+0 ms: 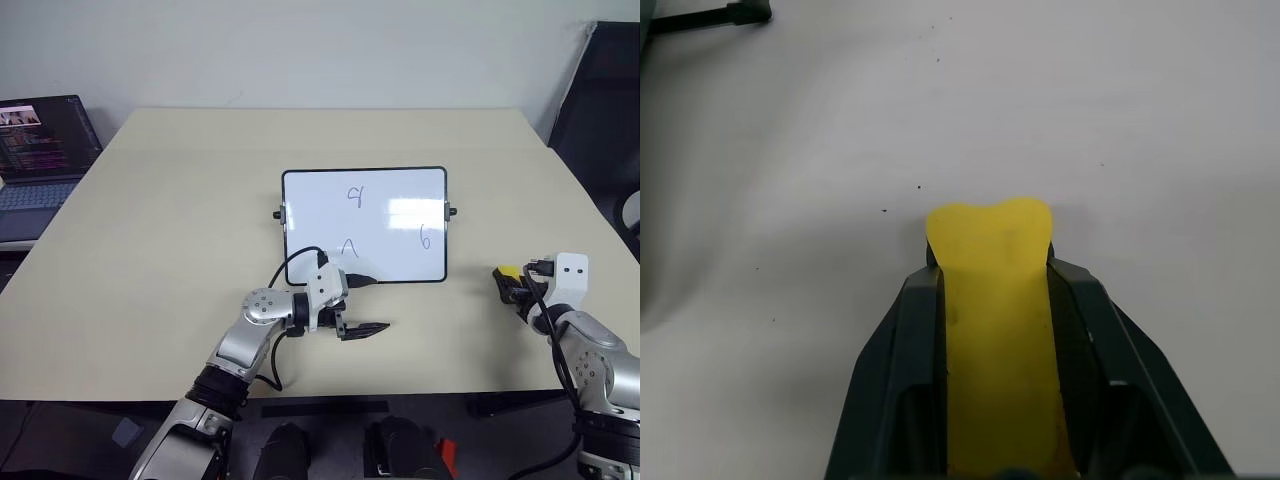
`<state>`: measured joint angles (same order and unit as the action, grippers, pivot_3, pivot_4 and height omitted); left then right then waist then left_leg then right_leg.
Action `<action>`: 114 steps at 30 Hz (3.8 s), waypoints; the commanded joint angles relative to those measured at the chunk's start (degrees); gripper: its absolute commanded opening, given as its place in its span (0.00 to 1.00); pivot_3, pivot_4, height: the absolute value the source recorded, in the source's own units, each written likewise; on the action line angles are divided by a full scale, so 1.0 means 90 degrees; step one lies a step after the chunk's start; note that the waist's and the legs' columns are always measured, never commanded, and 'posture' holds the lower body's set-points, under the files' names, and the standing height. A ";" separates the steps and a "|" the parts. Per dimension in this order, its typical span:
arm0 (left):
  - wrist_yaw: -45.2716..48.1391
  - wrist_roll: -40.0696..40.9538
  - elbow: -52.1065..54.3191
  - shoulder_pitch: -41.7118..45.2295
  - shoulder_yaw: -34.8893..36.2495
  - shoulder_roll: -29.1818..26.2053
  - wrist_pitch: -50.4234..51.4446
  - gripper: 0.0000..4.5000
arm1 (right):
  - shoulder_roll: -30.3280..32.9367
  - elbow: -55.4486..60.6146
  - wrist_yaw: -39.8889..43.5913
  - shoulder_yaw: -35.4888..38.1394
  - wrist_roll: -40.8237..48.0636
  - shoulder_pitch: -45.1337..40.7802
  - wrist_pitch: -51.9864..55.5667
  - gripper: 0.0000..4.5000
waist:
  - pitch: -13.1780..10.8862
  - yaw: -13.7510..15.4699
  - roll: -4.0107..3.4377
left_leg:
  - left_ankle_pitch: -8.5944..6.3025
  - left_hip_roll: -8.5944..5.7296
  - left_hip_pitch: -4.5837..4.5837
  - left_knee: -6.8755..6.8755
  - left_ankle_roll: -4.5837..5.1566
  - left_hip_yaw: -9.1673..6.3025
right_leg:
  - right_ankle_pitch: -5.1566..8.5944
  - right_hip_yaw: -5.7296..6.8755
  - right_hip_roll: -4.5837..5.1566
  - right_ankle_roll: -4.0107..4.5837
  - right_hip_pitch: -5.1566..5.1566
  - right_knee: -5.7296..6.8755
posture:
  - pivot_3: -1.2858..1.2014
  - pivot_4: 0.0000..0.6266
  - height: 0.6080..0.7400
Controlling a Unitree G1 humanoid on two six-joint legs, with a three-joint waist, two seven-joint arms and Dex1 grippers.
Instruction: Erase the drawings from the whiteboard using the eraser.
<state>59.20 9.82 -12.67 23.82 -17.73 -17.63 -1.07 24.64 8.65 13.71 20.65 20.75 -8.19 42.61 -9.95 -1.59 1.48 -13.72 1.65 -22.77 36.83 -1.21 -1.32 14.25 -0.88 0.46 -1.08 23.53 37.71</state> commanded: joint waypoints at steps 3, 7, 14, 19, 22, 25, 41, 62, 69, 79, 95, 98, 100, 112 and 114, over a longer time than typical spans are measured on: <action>-0.0288 -0.0142 -0.0012 0.0188 0.0136 0.0125 -0.0406 1.00 | 0.0227 0.0615 0.0234 -0.0271 -0.0243 0.0069 -0.0606 0.23 | 0.0000 0.0003 0.0000 | 0.0000 0.0000 0.0001 0.0000 0.0000 0.0000 | 0.0000 0.0001 0.0000 0.0000 0.0000 0.0001 | 0.52 0.24 1.00; -0.1045 -0.0596 -0.0185 0.0301 0.0203 0.0306 -0.0949 1.00 | 0.0110 0.0996 0.0174 -0.0471 -0.0335 0.0066 -0.0858 0.23 | 0.0000 0.0004 0.0001 | 0.0000 0.0000 0.0000 0.0002 0.0000 0.0000 | -0.0001 -0.0001 0.0000 -0.0002 0.0000 0.0001 | 0.52 0.24 1.00; -0.2182 -0.1255 -0.0612 0.0628 0.0241 0.0557 -0.1303 1.00 | -0.0333 0.1584 0.0078 -0.1051 -0.0473 -0.0010 -0.1246 0.23 | 0.0000 0.0004 0.0001 | 0.0000 0.0000 0.0001 0.0005 0.0000 -0.0002 | -0.0001 0.0001 -0.0002 -0.0003 -0.0001 0.0005 | 0.52 0.24 1.00; -0.2494 -0.1465 -0.1031 0.0889 0.0283 0.0499 -0.1434 1.00 | -0.0652 0.1117 -0.0122 -0.1332 -0.0569 -0.0657 -0.1324 0.23 | 0.0000 -0.0008 0.0001 | 0.0000 -0.0001 0.0004 0.0007 0.0000 0.0003 | -0.0004 0.0003 -0.0002 -0.0005 -0.0001 0.0007 | 0.52 0.24 1.00; -0.2429 -0.1406 -0.1151 0.0939 0.0288 0.0479 -0.1452 1.00 | -0.0798 0.0821 -0.0217 -0.1560 -0.0755 -0.1057 -0.1369 0.23 | -0.0001 -0.0007 0.0001 | 0.0000 0.0000 0.0007 0.0005 0.0000 0.0001 | -0.0003 0.0005 -0.0005 -0.0004 -0.0001 0.0011 | 0.52 0.24 1.00; -0.2306 -0.1315 -0.1161 0.0951 0.0288 0.0479 -0.1387 1.00 | -0.0952 0.0604 -0.0359 -0.1603 -0.0810 -0.1364 -0.1294 0.23 | -0.0001 0.0000 0.0000 | 0.0000 0.0002 0.0004 0.0004 0.0000 0.0002 | -0.0003 0.0005 -0.0005 -0.0004 0.0001 0.0009 | 0.52 0.24 1.00; -0.2367 -0.1340 -0.1091 0.0807 0.0408 0.0416 -0.1385 1.00 | -0.0954 0.0190 -0.0392 -0.1857 -0.1204 -0.1856 -0.1087 0.23 | -0.0001 0.0005 0.0000 | 0.0000 0.0000 0.0003 0.0008 0.0000 0.0002 | -0.0004 0.0004 -0.0002 -0.0004 0.0001 0.0015 | 0.52 0.24 1.00; -0.2354 -0.1331 -0.0923 0.0605 0.0404 0.0344 -0.1357 1.00 | -0.1148 0.0542 -0.0522 -0.2334 -0.1437 -0.1541 0.0011 0.23 | 0.0000 -0.0004 0.0000 | 0.0000 0.0001 0.0010 0.0009 0.0000 0.0003 | -0.0004 0.0002 -0.0002 -0.0003 0.0000 0.0021 | 0.52 0.24 1.00; -0.2394 -0.1250 -0.0859 0.0619 0.0450 0.0395 -0.1273 1.00 | -0.0871 0.0883 -0.0449 -0.2348 -0.1546 -0.1240 0.0520 0.23 | 0.0002 -0.0005 0.0001 | 0.0001 0.0001 0.0036 0.0013 0.0001 0.0002 | -0.0004 0.0002 -0.0002 -0.0003 -0.0022 0.0028 | 0.52 0.24 1.00; -0.2408 -0.1249 -0.0734 0.0496 0.0443 0.0345 -0.1208 1.00 | -0.0555 0.1747 -0.0312 -0.2167 -0.1416 -0.0353 0.1050 0.23 | 0.0003 -0.0003 0.0005 | 0.0001 0.0001 0.0038 0.0013 0.0001 0.0001 | -0.0004 0.0001 -0.0002 -0.0003 -0.0026 0.0025 | 0.52 0.24 1.00; -0.3218 -0.1392 -0.0456 0.0551 0.0803 0.0400 -0.1131 1.00 | -0.0814 0.1662 0.0041 -0.2075 -0.1355 -0.0788 -0.0758 0.23 | -0.0001 -0.0016 0.0005 | 0.0002 0.0000 0.0007 0.0007 0.0001 0.0001 | -0.0004 0.0001 -0.0005 -0.0005 0.0000 0.0013 | 0.52 0.24 1.00; -0.3583 -0.1516 -0.0327 0.0572 0.0951 0.0386 -0.1147 1.00 | -0.0837 0.1455 0.0129 -0.2108 -0.1367 -0.0965 -0.1139 0.23 | -0.0001 -0.0007 0.0005 | 0.0002 0.0000 0.0004 0.0005 0.0001 0.0000 | -0.0004 0.0002 -0.0005 -0.0005 0.0002 0.0010 | 0.52 0.24 1.00; -0.3793 -0.1594 -0.0225 0.0595 0.1031 0.0382 -0.1164 1.00 | -0.0868 0.1286 0.0144 -0.2106 -0.1366 -0.1089 -0.1274 0.23 | -0.0001 -0.0002 0.0005 | 0.0002 0.0000 0.0001 0.0005 0.0001 -0.0001 | -0.0004 0.0004 -0.0004 -0.0005 0.0002 0.0008 | 0.52 0.24 1.00; -0.3862 -0.1461 -0.0020 0.0446 0.1100 0.0412 -0.0987 1.00 | -0.1240 -0.0468 0.0674 -0.2920 -0.1677 -0.2809 -0.2564 0.23 | -0.0004 -0.0015 0.0000 | 0.0002 0.0005 0.0007 0.0005 0.0001 -0.0001 | -0.0005 0.0003 -0.0012 -0.0003 0.0005 0.0018 | 0.52 0.24 1.00; -0.3794 -0.1407 -0.0028 0.0439 0.1104 0.0425 -0.0967 1.00 | -0.1364 -0.0876 0.0700 -0.3007 -0.1743 -0.3168 -0.2692 0.23 | -0.0004 -0.0009 0.0000 | 0.0002 0.0004 0.0005 0.0006 0.0001 0.0001 | -0.0005 0.0002 -0.0011 -0.0004 0.0004 0.0016 | 0.52 0.24 1.00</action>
<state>24.50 -4.36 -15.50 27.57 -8.11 -13.95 -9.71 12.80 2.06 19.58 -6.01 5.64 -34.35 20.79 -9.99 -1.67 1.48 -13.71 1.68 -22.73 36.88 -1.20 -1.30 14.21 -0.87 0.38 -1.11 23.57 37.84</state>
